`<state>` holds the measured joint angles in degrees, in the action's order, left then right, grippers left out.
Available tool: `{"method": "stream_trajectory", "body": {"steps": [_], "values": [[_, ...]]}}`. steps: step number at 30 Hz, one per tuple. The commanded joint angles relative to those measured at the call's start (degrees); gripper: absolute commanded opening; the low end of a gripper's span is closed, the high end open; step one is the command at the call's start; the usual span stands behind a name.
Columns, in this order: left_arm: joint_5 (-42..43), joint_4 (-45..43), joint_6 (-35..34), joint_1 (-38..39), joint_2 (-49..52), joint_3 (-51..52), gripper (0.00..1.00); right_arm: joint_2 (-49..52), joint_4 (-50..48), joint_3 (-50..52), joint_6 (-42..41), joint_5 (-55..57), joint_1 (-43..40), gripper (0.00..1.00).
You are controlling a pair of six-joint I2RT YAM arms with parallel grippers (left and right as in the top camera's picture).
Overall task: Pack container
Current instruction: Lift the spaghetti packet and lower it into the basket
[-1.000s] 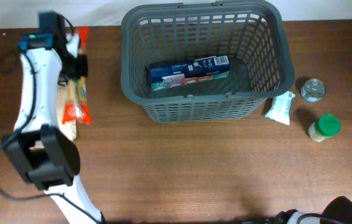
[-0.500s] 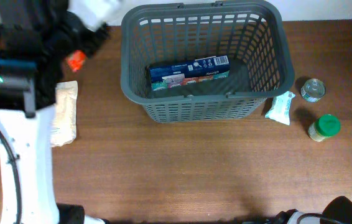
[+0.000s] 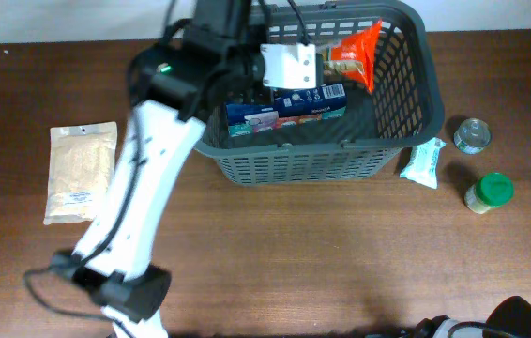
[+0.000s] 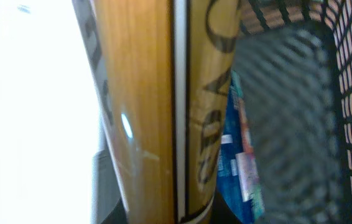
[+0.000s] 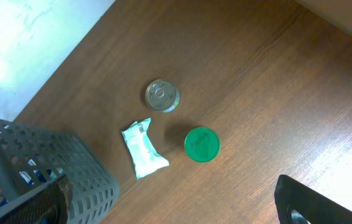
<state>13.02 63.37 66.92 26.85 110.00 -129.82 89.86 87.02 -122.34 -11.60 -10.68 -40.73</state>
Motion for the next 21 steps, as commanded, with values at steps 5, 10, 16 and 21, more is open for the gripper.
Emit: {"method": "stream_trajectory", "body": {"steps": [5,10,16,21], "values": [[-1.8,-2.0,-1.0,1.7,9.2,-0.8,0.02,0.2,0.1,-0.2,0.2,-0.7,-0.2,0.99],[-3.0,-2.1,-6.1,3.1,14.8,-0.8,0.02,0.2,0.1,-0.2,0.2,-0.7,-0.2,0.99],[-7.7,-4.3,-11.0,3.5,19.1,-0.8,0.02,0.2,0.1,-0.2,0.2,-0.7,-0.2,0.99],[-8.8,-5.6,-12.0,3.5,20.6,-0.8,0.02,0.2,0.1,-0.2,0.2,-0.7,-0.2,0.99]]}}
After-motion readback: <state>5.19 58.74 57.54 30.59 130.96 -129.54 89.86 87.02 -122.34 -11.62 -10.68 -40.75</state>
